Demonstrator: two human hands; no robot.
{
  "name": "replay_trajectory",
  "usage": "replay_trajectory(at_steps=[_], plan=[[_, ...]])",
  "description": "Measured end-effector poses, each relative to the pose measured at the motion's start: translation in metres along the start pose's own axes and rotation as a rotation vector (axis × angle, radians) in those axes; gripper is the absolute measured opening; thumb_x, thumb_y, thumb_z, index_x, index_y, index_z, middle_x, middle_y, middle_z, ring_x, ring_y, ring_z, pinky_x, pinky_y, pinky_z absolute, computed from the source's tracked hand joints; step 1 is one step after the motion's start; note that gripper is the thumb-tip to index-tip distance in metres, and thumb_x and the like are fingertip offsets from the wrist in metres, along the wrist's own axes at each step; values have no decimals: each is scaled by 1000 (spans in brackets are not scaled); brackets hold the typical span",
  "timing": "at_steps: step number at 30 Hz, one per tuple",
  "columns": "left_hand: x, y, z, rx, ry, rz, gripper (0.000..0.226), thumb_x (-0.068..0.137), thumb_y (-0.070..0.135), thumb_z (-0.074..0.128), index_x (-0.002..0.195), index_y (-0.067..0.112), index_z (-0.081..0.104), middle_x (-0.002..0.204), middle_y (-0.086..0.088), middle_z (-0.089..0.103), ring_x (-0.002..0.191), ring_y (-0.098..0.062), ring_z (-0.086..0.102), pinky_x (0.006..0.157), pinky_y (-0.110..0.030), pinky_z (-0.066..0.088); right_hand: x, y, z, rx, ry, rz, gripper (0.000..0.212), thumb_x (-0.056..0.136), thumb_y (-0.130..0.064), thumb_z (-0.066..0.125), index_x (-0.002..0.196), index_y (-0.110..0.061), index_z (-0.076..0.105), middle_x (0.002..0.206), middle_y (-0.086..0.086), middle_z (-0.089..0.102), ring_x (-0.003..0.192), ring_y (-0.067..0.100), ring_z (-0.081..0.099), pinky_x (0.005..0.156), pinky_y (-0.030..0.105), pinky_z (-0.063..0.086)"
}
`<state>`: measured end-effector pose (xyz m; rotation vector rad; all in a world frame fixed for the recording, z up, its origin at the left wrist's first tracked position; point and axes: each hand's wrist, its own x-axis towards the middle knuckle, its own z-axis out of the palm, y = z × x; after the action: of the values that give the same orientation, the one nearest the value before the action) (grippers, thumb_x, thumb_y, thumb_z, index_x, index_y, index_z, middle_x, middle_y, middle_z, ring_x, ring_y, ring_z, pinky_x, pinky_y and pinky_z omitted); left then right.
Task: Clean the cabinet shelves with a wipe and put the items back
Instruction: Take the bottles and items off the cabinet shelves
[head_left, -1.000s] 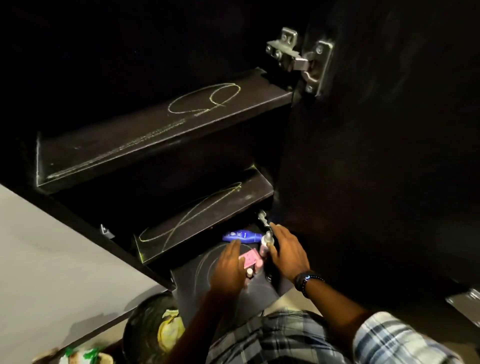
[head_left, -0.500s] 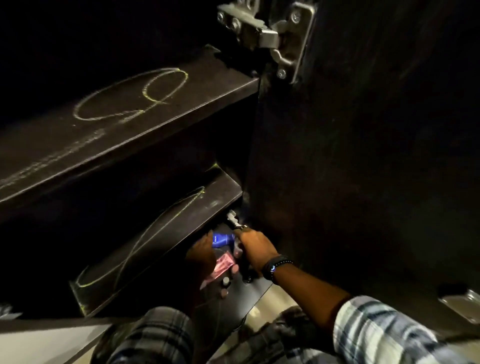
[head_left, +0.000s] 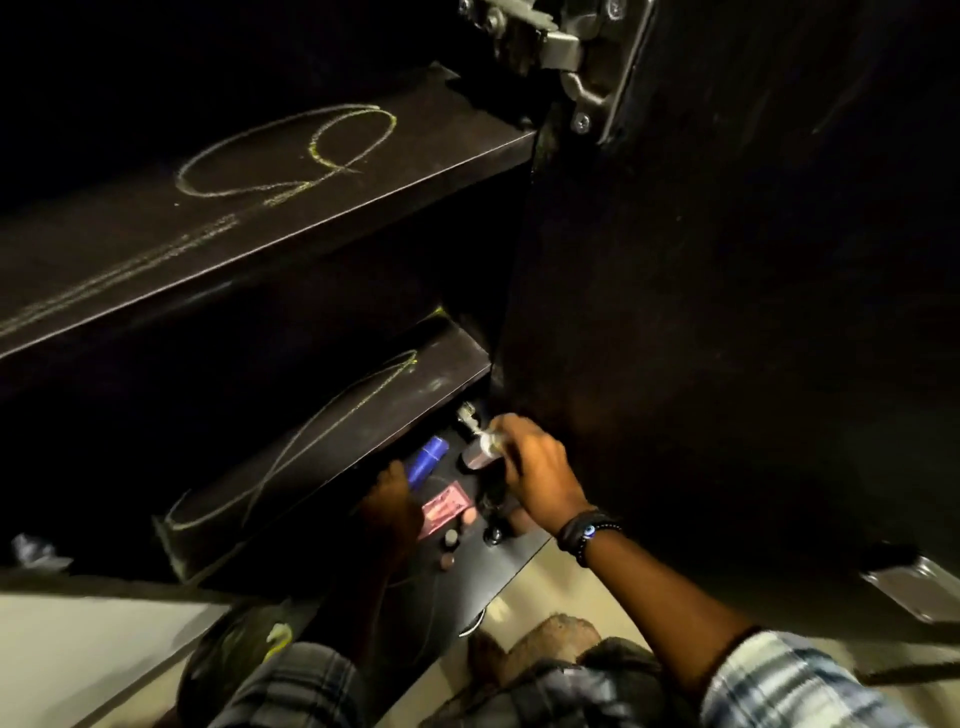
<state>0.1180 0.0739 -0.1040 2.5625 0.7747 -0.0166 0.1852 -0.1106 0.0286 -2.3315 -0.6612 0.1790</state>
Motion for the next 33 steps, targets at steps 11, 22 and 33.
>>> replay_trajectory(at_steps=[11,22,33], plan=[[-131,63,-133,-871,88,-154,30,79,27,74,101,18,56,78,9,66,73,0,63,64,-13,49,-12,-83,-18,507,28,-51,34,91,-14,59,117,-25,39,90,-7,62,84,0,64,72,16,53],[-163,55,-206,-1005,130,-43,25,70,13,81,88,17,64,76,-4,70,61,-10,61,54,-22,50,-39,-169,-41,780,17,-123,30,87,-13,66,113,-14,51,92,-1,67,85,7,67,73,18,53],[-193,93,-341,-1009,271,235,23,66,14,83,82,17,66,69,4,71,59,-6,64,54,-19,50,-50,-254,-122,809,-121,-401,22,89,-13,62,110,-13,66,103,1,73,98,13,69,82,25,56]])
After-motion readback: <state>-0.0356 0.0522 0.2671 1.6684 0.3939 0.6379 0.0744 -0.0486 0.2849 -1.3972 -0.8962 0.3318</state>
